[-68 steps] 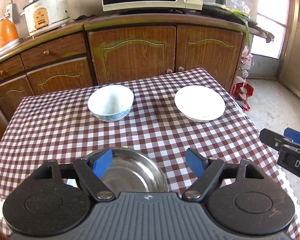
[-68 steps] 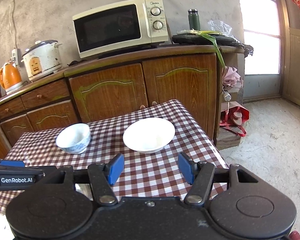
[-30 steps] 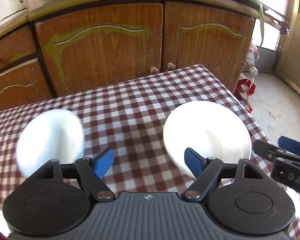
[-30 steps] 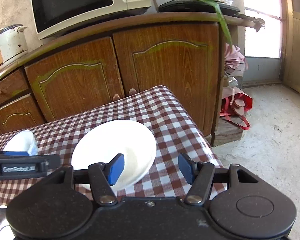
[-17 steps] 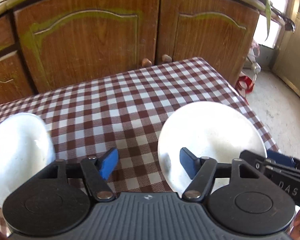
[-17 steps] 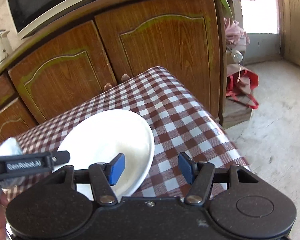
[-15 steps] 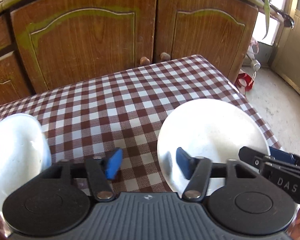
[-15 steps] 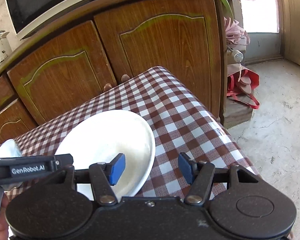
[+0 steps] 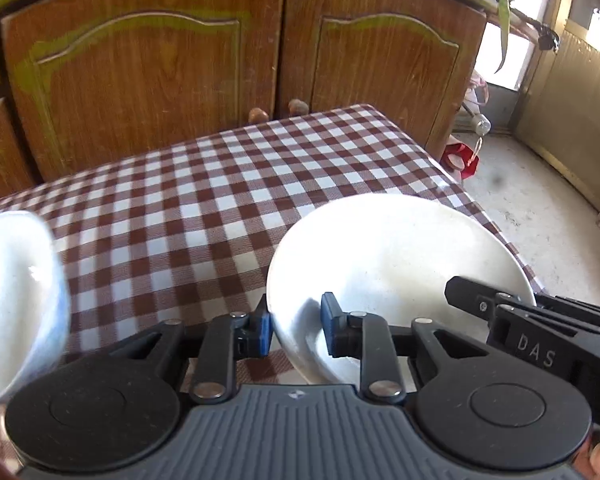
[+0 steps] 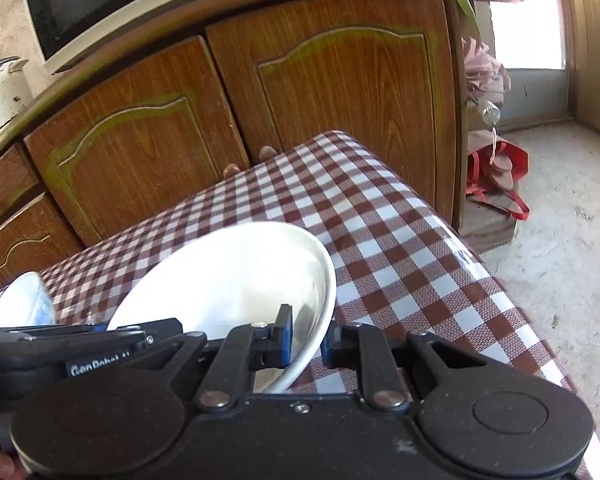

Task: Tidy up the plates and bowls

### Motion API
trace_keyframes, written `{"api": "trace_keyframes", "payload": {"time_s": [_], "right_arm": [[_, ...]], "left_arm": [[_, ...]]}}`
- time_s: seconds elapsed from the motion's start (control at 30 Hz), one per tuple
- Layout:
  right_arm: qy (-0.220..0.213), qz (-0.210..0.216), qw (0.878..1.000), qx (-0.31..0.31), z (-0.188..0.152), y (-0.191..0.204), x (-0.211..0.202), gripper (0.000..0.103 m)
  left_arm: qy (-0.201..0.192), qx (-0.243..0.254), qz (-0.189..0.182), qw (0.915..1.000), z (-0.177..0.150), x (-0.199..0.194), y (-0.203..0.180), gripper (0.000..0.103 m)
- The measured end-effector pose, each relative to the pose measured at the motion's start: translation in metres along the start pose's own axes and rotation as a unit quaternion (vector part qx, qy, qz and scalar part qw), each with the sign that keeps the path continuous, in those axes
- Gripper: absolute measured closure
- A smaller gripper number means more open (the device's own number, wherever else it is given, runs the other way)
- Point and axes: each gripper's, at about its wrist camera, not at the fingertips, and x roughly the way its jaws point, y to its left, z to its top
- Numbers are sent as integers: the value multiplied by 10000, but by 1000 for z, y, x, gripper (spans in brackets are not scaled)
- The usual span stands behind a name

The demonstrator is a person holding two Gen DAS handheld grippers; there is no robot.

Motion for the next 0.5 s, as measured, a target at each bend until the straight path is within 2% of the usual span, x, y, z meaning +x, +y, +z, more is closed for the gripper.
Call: {"api": "trace_keyframes", "payload": {"time_s": [0.1,0.5], "right_arm": [[-66,89,9999,-80,-1,9,-15,84],[-201,388,9988,-206,-3,54,-88,84]], "left_arm": [[-81,-171,22,9998,-1,-17,6,78],[-253,-334,306,9987,-13,-104,19,78]]}}
